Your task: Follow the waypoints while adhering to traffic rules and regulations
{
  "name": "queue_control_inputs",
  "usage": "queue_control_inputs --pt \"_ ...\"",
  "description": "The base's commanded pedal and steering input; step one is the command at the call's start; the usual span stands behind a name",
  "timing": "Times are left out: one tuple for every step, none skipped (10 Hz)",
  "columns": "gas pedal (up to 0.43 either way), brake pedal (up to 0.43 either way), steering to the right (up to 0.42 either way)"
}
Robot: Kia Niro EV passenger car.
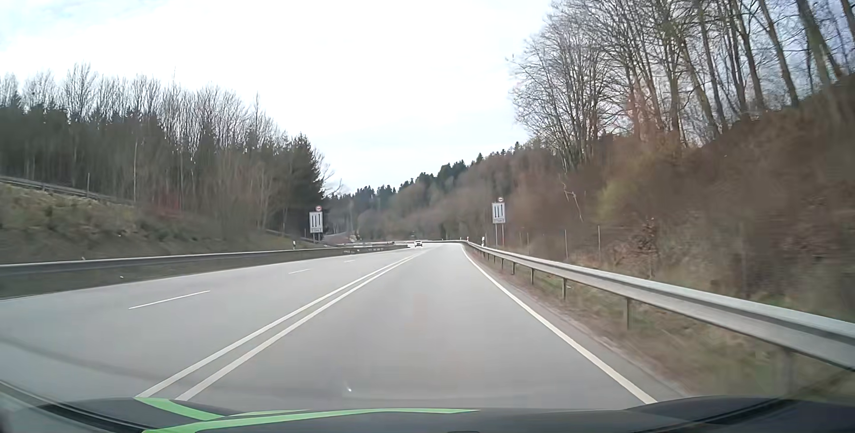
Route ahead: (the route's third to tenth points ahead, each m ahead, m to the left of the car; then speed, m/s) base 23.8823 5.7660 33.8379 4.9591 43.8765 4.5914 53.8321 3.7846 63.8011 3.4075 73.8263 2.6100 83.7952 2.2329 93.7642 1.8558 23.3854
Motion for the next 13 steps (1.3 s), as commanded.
queue_control_inputs --pt "0.189 0.0 0.008" --pt "0.189 0.0 0.007" --pt "0.189 0.0 0.007" --pt "0.189 0.0 0.006" --pt "0.177 0.0 0.007" --pt "0.177 0.0 0.006" --pt "0.177 0.0 0.007" --pt "0.177 0.0 0.007" --pt "0.177 0.0 0.006" --pt "0.177 0.0 0.007" --pt "0.169 0.0 0.007" --pt "0.169 0.0 0.006" --pt "0.169 0.0 0.007"
